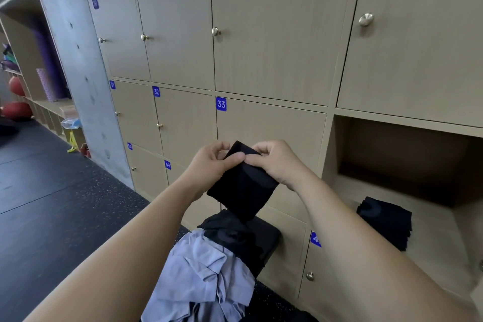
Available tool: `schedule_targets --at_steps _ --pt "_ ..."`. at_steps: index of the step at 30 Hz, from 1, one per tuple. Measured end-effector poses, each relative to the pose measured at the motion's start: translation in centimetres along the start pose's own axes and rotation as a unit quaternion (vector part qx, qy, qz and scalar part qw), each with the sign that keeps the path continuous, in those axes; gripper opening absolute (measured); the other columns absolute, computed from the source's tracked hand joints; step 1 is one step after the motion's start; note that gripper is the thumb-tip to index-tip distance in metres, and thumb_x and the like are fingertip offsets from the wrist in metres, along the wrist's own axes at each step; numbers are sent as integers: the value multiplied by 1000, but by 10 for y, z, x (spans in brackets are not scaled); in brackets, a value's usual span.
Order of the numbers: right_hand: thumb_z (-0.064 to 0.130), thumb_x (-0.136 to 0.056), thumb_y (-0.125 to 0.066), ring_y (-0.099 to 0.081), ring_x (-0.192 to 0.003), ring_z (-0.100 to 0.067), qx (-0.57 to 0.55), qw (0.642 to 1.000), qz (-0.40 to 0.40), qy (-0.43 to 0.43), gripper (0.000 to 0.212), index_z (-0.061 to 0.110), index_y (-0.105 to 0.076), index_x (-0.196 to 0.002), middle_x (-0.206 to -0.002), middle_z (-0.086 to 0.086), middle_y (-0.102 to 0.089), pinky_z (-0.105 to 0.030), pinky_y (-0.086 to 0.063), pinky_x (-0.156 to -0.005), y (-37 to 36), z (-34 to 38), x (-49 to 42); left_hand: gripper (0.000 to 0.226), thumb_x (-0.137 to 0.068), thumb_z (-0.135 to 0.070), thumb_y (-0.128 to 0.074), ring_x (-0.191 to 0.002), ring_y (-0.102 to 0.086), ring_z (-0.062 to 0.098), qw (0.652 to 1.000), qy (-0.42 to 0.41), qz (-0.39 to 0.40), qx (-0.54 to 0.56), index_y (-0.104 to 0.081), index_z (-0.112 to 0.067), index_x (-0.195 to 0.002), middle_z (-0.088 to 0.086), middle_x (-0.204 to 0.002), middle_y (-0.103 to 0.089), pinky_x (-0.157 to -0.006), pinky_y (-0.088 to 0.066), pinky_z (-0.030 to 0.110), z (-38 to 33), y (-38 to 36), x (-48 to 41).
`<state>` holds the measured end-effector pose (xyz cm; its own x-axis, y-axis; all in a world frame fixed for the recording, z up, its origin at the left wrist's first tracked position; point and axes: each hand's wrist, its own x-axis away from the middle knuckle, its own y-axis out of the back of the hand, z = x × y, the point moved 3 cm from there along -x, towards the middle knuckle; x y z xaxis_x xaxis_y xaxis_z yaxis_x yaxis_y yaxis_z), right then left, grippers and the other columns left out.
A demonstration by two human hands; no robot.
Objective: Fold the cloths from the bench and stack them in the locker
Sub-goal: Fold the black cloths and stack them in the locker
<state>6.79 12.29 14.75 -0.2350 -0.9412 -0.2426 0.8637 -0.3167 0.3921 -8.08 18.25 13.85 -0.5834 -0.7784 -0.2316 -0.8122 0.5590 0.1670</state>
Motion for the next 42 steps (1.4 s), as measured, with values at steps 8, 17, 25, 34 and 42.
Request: schedule_targets --at_steps 8,17,25,34,42 --pt "16 -93 -61 -62 -64 -11 -144 982 -116 -39 13 8 -68 -86 -76 -3 -68 -20 -48 -53 31 -25 16 24 -81 -25 -77 -90 -68 17 992 115 19 47 -71 -15 -102 4 -95 -76 -85 -55 32 32 -7 -2" --pt "19 -92 -62 -59 -72 -26 -67 969 -238 -19 24 -5 -65 -86 -85 -24 -67 -32 -43 -61 49 -64 30 19 -96 -22 -61 -90 -72 24 984 69 -128 99 -57 -12 -112 10 -101 -72 -67 -58 32 38 -60 -13" --pt "18 -92 -62 -59 -74 -26 -31 942 -331 -54 22 -3 -65 -86 -83 -20 -66 -29 -46 -64 97 -103 57 37 -98 -28 -57 -89 -68 12 996 88 8 15 -43 -20 -131 4 -106 -69 -61 -54 21 47 -127 -21" --pt "13 -84 -70 -63 -106 -19 -16 930 -318 -185 34 9 -63 -117 -111 -3 -69 -36 -54 -90 157 -189 102 42 -96 -14 -60 -100 -69 19 991 124 48 32 -50 -16 -136 5 -112 -71 -82 -58 31 100 -221 -55" --pt "17 -76 -78 -55 -71 -13 13 860 -421 -287 37 12 -55 -104 -78 4 -55 -23 -44 -65 207 -269 142 32 -94 -7 -61 -98 -68 22 982 168 91 -4 -54 -11 -125 6 -107 -70 -92 -55 46 150 -316 -77"
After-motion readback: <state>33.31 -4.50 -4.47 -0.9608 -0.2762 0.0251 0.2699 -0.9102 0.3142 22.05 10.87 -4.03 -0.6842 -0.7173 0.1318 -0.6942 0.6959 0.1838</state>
